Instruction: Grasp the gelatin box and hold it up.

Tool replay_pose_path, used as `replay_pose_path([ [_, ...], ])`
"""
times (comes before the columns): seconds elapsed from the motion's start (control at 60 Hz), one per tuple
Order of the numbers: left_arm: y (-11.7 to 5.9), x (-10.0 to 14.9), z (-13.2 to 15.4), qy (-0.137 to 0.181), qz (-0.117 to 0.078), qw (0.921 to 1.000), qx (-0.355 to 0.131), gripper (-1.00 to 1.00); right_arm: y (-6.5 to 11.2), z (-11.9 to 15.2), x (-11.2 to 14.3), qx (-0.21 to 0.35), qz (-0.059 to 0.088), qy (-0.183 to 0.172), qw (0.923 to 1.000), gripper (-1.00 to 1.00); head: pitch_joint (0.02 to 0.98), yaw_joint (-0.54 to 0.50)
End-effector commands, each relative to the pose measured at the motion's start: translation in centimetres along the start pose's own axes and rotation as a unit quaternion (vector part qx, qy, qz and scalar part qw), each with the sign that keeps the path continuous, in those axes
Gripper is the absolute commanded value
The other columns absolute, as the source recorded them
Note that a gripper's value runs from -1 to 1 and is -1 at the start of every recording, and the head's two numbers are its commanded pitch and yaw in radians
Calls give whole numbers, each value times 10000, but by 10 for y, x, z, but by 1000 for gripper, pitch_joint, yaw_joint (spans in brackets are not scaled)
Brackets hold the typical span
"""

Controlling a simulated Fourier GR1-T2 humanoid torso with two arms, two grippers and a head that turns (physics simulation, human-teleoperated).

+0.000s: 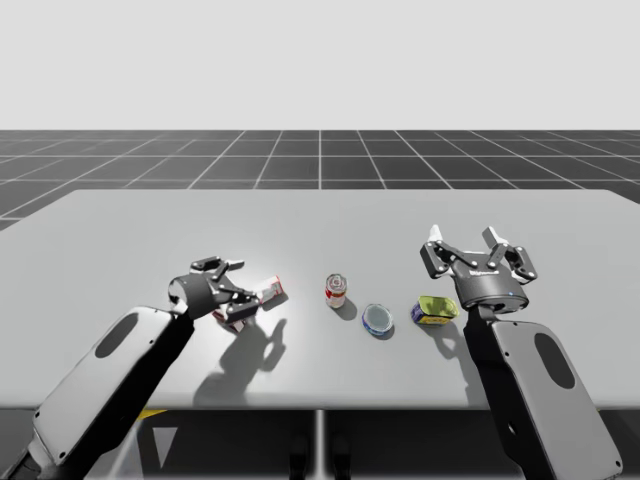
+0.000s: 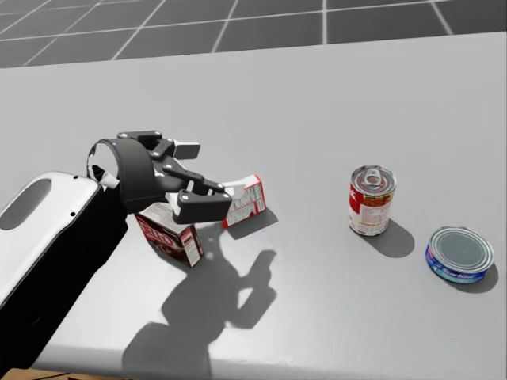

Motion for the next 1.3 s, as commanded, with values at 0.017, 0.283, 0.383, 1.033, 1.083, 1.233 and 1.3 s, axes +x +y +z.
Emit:
replay_pose_path([
  [0.017, -3, -12, -17, 693, -41, 9975, -135, -1000, 0, 0, 0, -6, 6, -8, 10000, -1000, 789, 186],
  [0.283, 0, -15, -44, 962, -34, 9951, -204, -1000, 0, 0, 0, -9, 21, -17, 10000, -1000, 786, 183],
  [0.383, 3, -16, -54, 1057, -11, 9942, -198, -1000, 0, 0, 0, -17, 22, -19, 10000, -1000, 786, 179],
  [1.033, -7, -28, -60, 1314, 12, 9873, -890, 1000, 0, 0, 0, -21, 25, -6, 10000, -1000, 697, 177],
  [1.083, -7, -28, -60, 1313, -1, 9871, -914, 1000, 0, 0, 0, -23, 26, -6, 10000, -1000, 649, 182],
  [1.233, -10, -26, -60, 1316, -67, 9867, -947, 1000, -1, 0, 0, -32, 17, -8, 10000, -1000, 525, 195],
  [1.3, -12, -25, -60, 1307, -78, 9867, -962, 1000, -1, 1, 0, -34, 13, -9, 10000, -1000, 493, 197],
])
